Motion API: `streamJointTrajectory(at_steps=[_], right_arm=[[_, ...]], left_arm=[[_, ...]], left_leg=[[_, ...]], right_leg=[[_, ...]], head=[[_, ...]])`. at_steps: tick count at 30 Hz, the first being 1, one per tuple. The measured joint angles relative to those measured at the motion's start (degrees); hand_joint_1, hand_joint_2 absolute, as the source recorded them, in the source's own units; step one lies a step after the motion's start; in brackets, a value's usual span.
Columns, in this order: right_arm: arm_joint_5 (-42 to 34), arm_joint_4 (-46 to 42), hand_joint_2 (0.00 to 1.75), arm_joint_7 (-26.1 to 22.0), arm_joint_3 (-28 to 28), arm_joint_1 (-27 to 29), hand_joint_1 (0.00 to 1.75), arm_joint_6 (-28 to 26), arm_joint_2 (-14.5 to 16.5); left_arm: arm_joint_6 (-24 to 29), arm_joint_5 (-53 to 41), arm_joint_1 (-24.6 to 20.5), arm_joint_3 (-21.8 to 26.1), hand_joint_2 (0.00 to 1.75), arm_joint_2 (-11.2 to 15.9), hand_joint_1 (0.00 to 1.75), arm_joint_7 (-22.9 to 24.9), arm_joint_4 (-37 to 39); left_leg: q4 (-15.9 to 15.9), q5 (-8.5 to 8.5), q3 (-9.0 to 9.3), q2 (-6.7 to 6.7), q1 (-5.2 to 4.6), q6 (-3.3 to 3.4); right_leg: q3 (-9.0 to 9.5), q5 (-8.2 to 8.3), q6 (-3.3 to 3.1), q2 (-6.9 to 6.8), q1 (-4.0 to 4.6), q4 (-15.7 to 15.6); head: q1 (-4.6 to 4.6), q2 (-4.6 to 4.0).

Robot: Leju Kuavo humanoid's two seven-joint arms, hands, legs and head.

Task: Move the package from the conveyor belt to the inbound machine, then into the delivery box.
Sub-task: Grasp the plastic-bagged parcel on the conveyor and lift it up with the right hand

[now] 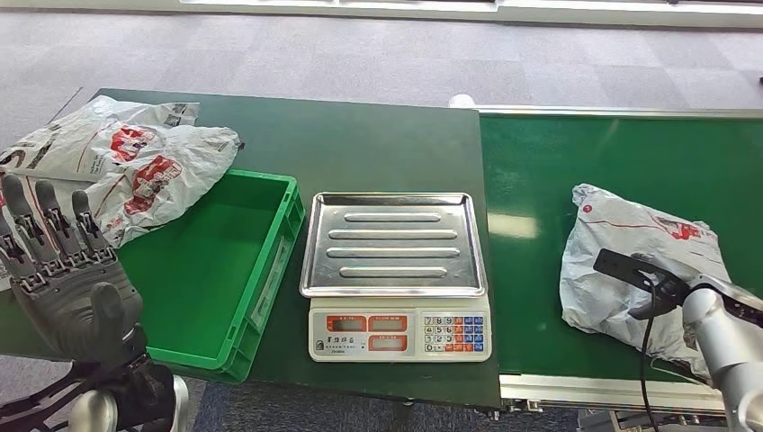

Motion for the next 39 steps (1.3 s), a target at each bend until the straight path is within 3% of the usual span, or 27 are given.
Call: streamJointTrajectory(at_steps=[1,2,12,39], right_arm=[[-0.74,-0.38,1.75,0.03,0.40,0.48,1.55,0.07,-0.04],[-1.48,-0.80,1.75,0.03,0.81,1.04,1.75,0.22,-0.07],[-8.20,-7.93,1.75,-1.58,4.48,7.36,1.75,3.02,-0.79],[-11.53,-14.24,1.75,-1.78,8.04,9.96,1.75,1.45,-1.28]], left_arm=[[0.00,0.00,-0.11,0.00,1.75,0.01,0.00,0.01,0.02],[0.00,0.00,-0.24,0.00,1.75,0.01,0.00,0.02,0.05],[0.02,0.16,-1.49,0.02,1.75,0.09,0.00,-0.06,0.52],[2.47,0.14,-1.93,0.15,1.75,0.15,0.00,-0.13,-0.12]], left_leg=[[0.00,0.00,0.00,0.00,0.00,0.00],[0.00,0.00,0.00,0.00,0.00,0.00],[0.00,-0.01,-0.01,0.00,0.00,0.00],[0.00,-0.01,-0.01,0.00,0.00,0.01]], right_leg=[[0.00,0.00,0.00,0.00,0.00,0.00],[0.00,0.00,0.00,0.00,0.00,0.00],[-0.01,-0.01,0.01,0.00,0.00,0.00],[0.03,-0.02,0.02,-0.01,0.00,0.00]], head=[[0.00,0.00],[0.00,0.00],[0.00,0.00],[0.00,0.00]])
